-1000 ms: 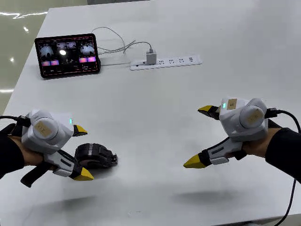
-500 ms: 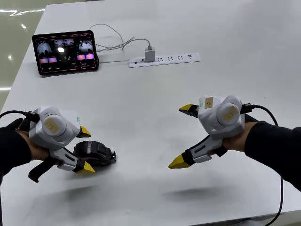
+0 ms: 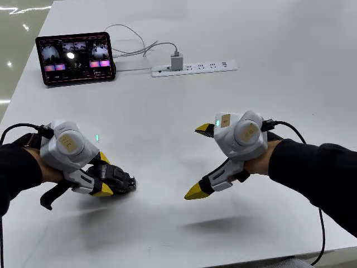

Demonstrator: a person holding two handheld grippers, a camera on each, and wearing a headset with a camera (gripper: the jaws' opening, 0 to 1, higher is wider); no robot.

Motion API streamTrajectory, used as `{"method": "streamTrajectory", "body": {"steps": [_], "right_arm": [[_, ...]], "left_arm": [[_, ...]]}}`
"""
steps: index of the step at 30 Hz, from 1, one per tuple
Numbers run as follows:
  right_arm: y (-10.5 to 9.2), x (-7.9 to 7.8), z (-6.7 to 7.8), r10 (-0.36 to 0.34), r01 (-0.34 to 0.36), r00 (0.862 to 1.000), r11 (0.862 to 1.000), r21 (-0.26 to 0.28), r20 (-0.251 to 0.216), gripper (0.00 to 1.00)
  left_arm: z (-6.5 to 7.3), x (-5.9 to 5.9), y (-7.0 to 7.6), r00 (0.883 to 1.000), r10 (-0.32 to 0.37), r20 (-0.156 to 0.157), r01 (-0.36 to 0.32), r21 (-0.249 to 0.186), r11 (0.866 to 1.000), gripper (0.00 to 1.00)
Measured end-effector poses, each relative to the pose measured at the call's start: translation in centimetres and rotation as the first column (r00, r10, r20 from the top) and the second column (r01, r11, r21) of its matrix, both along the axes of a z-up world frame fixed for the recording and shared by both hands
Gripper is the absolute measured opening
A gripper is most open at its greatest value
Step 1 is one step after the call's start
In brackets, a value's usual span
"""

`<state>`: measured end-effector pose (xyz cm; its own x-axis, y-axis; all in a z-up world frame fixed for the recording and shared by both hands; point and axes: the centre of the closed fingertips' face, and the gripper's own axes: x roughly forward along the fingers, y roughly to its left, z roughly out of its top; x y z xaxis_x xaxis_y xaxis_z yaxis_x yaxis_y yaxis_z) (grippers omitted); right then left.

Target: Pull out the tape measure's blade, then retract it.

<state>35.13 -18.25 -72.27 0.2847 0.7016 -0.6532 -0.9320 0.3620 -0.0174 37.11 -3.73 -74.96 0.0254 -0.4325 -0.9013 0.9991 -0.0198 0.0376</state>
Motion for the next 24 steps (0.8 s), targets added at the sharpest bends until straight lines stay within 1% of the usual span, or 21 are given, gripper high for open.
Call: {"method": "streamTrajectory", "body": {"steps": [1,4,6,10,11,13,15,18,20,23,24], "right_arm": [[0.2,0.0,0.0,0.002,-0.002,1.000,1.000,0.001,-0.001,0.99],[0.8,0.1,-0.1,0.011,-0.011,1.000,1.000,0.004,-0.001,0.99],[1.2,0.3,-0.2,0.014,-0.014,1.000,1.000,0.007,-0.004,0.99],[2.2,0.5,-0.7,0.020,-0.020,1.000,1.000,0.009,-0.012,0.99],[2.4,0.5,-0.7,0.020,-0.020,1.000,1.000,0.009,-0.013,0.99],[3.1,0.7,-0.9,0.025,-0.025,1.000,1.000,0.016,-0.012,0.99],[3.7,0.7,-1.0,0.028,-0.028,0.999,0.999,0.018,-0.018,0.99],[4.5,0.8,-1.3,0.037,-0.037,0.999,0.999,0.015,-0.022,0.99],[5.0,0.8,-1.6,0.044,-0.044,0.999,0.999,0.011,-0.027,0.99],[5.6,0.8,-1.9,0.053,-0.053,0.998,0.999,0.004,-0.029,0.99],[5.7,0.8,-2.0,0.054,-0.054,0.998,0.999,0.005,-0.031,0.99]], "left_arm": [[0.0,-0.1,0.1,1.000,-0.010,-0.001,0.010,0.009,1.000,0.30],[-0.1,0.0,0.2,1.000,-0.005,-0.005,0.005,0.008,1.000,0.30],[-0.1,0.0,0.2,1.000,0.014,-0.019,-0.014,0.005,1.000,0.30],[-0.2,-0.1,0.3,1.000,0.014,-0.017,-0.014,0.008,1.000,0.30],[-0.2,-0.1,0.2,1.000,0.017,-0.021,-0.017,0.010,1.000,0.30],[-0.3,-0.1,0.2,0.999,0.017,-0.031,-0.016,0.022,1.000,0.30],[-0.4,-0.2,0.2,0.999,0.004,-0.033,-0.003,0.036,0.999,0.30],[-0.6,-0.2,0.0,0.999,-0.002,-0.036,0.004,0.042,0.999,0.31],[-0.7,-0.2,0.1,0.999,0.000,-0.037,0.002,0.047,0.999,0.31],[-0.9,-0.2,0.1,1.000,-0.006,-0.013,0.006,0.048,0.999,0.31],[-0.9,-0.2,0.1,1.000,-0.007,-0.010,0.007,0.047,0.999,0.31]]}}
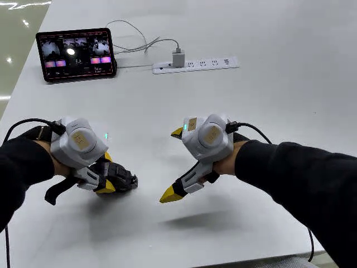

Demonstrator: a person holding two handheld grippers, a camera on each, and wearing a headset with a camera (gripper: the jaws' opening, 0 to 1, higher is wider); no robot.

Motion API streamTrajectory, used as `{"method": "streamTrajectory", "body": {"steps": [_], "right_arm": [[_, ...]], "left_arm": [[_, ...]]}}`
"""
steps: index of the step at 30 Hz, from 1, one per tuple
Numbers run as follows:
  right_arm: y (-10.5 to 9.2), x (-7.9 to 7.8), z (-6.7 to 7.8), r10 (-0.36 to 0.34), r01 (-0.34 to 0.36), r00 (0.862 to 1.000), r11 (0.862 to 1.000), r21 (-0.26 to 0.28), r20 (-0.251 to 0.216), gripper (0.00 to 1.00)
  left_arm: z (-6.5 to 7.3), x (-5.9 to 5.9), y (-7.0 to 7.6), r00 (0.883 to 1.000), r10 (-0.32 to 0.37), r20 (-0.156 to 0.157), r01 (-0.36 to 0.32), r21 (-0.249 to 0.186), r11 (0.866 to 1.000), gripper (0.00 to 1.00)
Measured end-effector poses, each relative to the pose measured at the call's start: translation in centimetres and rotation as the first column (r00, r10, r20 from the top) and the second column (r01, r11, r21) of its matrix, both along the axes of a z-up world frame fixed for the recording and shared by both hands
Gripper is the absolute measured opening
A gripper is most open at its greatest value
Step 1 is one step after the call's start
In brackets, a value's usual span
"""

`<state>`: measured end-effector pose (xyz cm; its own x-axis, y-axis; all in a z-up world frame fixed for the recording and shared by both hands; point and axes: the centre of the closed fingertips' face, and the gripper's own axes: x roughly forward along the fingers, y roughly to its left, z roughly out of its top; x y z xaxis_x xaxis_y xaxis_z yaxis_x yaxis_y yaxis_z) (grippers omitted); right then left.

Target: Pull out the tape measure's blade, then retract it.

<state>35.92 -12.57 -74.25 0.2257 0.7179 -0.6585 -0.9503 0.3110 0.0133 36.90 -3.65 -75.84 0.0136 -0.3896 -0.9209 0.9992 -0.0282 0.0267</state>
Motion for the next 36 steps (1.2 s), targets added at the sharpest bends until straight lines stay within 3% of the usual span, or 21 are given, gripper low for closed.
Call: {"method": "streamTrajectory", "body": {"steps": [5,8,20,36], "right_arm": [[0.8,0.0,-0.3,0.013,-0.013,1.000,1.000,0.001,0.001,0.99],[1.1,0.1,-0.3,0.033,-0.033,0.999,0.999,0.000,0.022,0.85],[2.9,0.3,-1.0,0.056,-0.056,0.998,0.998,0.012,0.020,0.79],[5.4,-0.2,-3.3,0.153,-0.152,0.988,0.988,-0.022,0.034,0.41]], "left_arm": [[0.0,0.2,0.0,1.000,0.009,-0.001,-0.009,-0.019,1.000,0.32],[0.1,0.1,0.0,1.000,0.014,-0.001,-0.014,-0.032,0.999,0.32],[0.0,0.3,-0.1,1.000,0.021,-0.003,-0.021,-0.047,0.999,0.32],[-0.1,0.3,-0.2,1.000,0.025,-0.012,-0.026,-0.063,0.998,0.32]]}}
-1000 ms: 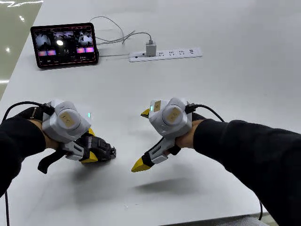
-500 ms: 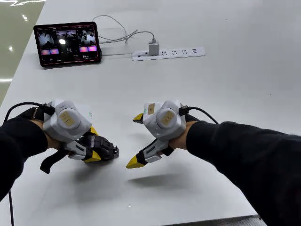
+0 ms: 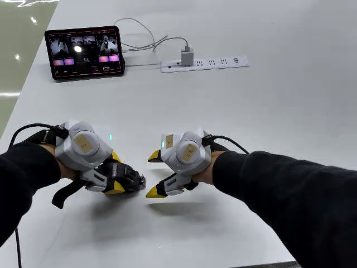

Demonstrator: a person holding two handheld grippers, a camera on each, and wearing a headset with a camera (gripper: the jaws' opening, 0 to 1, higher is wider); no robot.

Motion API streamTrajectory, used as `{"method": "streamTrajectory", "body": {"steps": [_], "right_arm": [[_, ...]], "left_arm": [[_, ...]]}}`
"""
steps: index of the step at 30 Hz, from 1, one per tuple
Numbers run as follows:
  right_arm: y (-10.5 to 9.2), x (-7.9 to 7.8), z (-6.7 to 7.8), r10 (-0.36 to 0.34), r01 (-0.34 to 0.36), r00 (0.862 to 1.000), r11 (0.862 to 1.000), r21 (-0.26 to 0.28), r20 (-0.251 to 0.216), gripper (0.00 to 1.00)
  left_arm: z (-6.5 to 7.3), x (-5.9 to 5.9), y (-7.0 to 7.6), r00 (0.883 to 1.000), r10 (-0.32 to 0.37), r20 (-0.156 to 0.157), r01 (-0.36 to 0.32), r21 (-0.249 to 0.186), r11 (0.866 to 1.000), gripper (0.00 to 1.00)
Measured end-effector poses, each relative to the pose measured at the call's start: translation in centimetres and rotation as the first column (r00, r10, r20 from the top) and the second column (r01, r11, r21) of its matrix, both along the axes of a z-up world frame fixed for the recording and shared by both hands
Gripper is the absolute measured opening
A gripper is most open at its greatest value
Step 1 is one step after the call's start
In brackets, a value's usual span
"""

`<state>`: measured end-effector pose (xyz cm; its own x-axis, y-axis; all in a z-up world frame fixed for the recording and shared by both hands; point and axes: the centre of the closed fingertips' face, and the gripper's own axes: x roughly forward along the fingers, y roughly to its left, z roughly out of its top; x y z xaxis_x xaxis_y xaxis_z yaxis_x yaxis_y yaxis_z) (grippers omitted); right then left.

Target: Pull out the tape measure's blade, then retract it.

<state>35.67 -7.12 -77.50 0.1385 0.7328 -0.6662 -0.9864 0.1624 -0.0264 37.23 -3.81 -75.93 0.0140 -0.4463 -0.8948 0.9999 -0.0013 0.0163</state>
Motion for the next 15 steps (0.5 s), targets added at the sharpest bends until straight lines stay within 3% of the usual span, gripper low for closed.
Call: {"method": "streamTrajectory", "body": {"steps": [9,15], "right_arm": [[0.7,-0.1,-0.8,0.012,-0.012,1.000,1.000,-0.025,-0.013,0.24],[1.0,0.2,-1.1,0.000,-0.001,1.000,1.000,-0.020,-0.028,0.21]], "left_arm": [[0.1,0.0,0.0,1.000,0.004,-0.003,-0.004,-0.012,1.000,0.33],[0.1,0.0,-0.1,1.000,0.003,-0.004,-0.003,-0.015,1.000,0.32]]}}
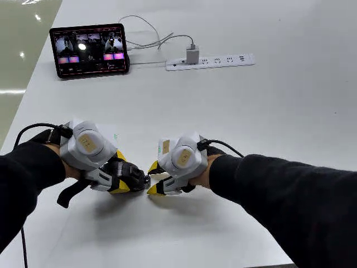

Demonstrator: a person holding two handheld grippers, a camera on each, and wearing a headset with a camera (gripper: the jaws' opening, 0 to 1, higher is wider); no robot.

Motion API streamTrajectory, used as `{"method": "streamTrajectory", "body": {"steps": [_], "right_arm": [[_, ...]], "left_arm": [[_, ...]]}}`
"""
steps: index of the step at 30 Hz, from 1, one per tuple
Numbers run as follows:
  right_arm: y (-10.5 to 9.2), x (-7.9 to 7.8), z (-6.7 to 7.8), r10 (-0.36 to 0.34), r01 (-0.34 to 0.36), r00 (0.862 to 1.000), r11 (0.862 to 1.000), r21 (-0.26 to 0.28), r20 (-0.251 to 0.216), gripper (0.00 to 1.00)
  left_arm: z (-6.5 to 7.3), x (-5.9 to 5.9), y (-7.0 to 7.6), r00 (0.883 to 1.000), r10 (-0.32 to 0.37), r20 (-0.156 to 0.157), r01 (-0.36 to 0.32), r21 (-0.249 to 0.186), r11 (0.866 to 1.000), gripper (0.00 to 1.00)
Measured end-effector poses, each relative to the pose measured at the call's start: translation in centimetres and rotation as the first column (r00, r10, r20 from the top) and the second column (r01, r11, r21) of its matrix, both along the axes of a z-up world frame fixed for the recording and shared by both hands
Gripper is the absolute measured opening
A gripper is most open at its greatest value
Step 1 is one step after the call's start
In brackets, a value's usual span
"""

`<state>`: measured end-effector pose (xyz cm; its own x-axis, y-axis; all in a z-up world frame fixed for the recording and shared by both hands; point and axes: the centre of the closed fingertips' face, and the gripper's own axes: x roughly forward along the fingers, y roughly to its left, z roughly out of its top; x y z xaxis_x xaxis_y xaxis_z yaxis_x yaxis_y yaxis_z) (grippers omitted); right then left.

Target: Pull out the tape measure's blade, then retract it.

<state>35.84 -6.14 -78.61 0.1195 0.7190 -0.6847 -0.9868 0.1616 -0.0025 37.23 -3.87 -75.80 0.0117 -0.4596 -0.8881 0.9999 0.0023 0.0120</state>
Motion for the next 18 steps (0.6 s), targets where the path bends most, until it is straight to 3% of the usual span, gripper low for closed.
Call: {"method": "streamTrajectory", "body": {"steps": [2,5,15,18], "right_arm": [[-0.01,0.33,0.14,-0.022,0.022,1.000,1.000,0.014,-0.016,0.20],[-0.21,0.33,-0.18,0.007,-0.007,1.000,1.000,-0.021,0.011,0.19],[0.66,0.25,-0.38,0.018,-0.018,1.000,1.000,-0.018,0.003,0.11],[0.51,0.38,-0.36,0.004,-0.004,1.000,1.000,-0.009,-0.024,0.11]], "left_arm": [[0.02,0.01,0.00,1.000,0.001,0.004,-0.001,-0.003,1.000,0.33],[0.05,0.02,-0.01,1.000,0.005,0.007,-0.005,-0.009,1.000,0.33],[0.05,-0.03,-0.01,1.000,0.002,0.008,-0.002,-0.008,1.000,0.32],[0.06,-0.03,-0.01,1.000,0.001,0.008,-0.001,-0.009,1.000,0.32]]}}
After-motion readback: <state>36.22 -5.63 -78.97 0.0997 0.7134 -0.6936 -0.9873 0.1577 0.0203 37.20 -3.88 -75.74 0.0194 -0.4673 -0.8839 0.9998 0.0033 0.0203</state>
